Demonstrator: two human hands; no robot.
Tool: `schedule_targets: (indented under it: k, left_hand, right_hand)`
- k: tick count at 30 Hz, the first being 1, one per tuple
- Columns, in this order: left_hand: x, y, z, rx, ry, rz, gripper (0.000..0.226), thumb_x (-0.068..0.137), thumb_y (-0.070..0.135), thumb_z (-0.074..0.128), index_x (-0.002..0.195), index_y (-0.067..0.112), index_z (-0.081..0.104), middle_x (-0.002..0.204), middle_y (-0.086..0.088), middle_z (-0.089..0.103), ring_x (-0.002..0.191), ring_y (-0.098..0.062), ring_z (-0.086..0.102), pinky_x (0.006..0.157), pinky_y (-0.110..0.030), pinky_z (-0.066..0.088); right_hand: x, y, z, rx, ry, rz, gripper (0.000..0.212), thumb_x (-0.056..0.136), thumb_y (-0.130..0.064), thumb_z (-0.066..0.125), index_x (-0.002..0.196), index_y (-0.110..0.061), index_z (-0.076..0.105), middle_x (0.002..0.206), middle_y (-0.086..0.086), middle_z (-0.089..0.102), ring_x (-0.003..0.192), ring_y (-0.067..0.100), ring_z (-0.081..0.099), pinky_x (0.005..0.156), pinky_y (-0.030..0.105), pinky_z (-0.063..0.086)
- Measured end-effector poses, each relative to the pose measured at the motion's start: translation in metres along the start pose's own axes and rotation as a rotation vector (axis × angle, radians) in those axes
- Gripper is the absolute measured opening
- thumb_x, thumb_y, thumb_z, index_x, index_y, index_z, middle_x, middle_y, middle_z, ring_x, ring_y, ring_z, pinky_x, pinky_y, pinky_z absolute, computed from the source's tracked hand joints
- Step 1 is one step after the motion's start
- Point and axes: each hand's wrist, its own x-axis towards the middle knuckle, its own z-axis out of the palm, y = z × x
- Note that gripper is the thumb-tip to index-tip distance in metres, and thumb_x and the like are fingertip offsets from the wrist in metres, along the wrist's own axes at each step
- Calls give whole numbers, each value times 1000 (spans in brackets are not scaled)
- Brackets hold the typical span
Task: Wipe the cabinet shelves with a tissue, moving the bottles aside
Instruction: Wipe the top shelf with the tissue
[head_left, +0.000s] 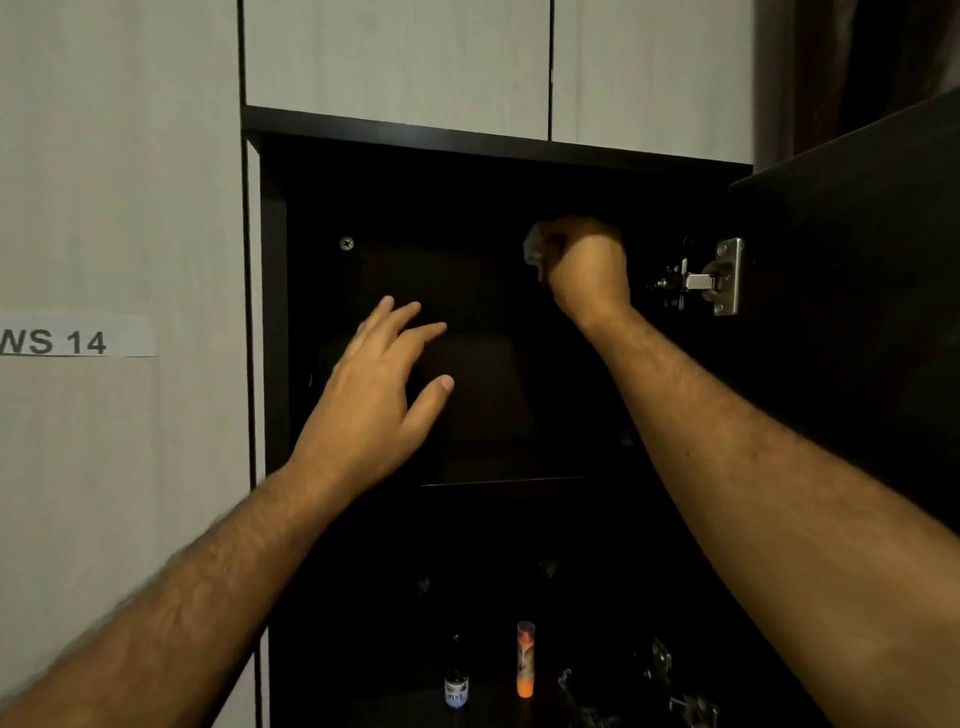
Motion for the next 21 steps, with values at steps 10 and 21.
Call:
schedule_targets:
  k: [10,21]
  left_hand:
    - [6,-8,-9,232,-12,98,53,94,41,52,144,24,42,157,-2,27,149,-15,6,115,-31,-1]
    - [10,-13,-23,347,39,192,47,94,37,56,138,19,50,151,-9,39,148,-23,18,118,-38,6]
  right_hand:
    - [-95,13,33,-505,-624,71,21,79,-12,75,75,-20,56,83,1,59,68,16,55,63,30,48]
    - [-21,-2,10,25,39,7,10,83,-8,66,91,-12,70,85,2,64,80,17,61,68,29,55]
